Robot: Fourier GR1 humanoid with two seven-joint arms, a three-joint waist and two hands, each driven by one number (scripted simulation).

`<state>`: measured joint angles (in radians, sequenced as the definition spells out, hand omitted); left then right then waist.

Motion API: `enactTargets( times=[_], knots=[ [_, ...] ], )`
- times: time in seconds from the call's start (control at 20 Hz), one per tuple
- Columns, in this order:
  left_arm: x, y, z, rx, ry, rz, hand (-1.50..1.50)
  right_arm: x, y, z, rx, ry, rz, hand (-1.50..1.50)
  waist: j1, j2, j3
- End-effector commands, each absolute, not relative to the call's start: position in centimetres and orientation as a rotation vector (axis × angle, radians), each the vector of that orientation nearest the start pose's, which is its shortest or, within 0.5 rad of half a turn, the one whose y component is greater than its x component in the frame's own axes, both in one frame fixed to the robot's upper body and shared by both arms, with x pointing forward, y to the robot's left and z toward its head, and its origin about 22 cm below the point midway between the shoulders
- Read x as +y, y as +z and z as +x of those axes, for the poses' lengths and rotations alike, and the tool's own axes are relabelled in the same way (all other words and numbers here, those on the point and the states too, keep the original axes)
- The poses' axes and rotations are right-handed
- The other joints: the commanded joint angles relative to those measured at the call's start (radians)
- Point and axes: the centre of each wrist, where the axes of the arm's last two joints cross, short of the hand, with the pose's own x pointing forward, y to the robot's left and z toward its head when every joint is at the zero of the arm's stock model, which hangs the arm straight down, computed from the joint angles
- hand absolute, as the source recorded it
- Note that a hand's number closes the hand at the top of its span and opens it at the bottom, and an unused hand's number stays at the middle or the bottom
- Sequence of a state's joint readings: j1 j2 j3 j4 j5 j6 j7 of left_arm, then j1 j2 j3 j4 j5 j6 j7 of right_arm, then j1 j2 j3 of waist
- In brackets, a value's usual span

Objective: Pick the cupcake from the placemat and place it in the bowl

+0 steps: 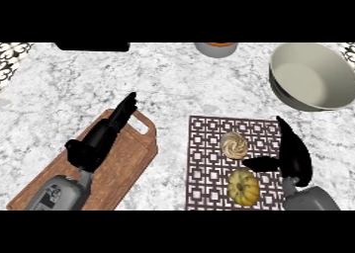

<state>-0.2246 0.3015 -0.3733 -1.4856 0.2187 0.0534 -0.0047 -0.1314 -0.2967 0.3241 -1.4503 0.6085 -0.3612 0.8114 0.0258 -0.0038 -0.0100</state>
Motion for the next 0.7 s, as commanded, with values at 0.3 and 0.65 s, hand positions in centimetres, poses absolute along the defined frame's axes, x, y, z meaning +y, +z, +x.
enactTargets(
  times=[0.3,0.65],
  knots=[
    [19.6,2.4,27.3,-1.578,-0.403,-0.171,0.0,-15.8,10.3,30.9,-0.548,0.58,-0.64,-1.5,-0.012,0.001,0.006],
    [19.9,2.7,25.9,-1.587,-0.392,-0.185,0.0,-13.6,9.7,32.6,-0.44,0.583,-0.609,-1.5,-0.012,-0.002,0.008]
  ],
)
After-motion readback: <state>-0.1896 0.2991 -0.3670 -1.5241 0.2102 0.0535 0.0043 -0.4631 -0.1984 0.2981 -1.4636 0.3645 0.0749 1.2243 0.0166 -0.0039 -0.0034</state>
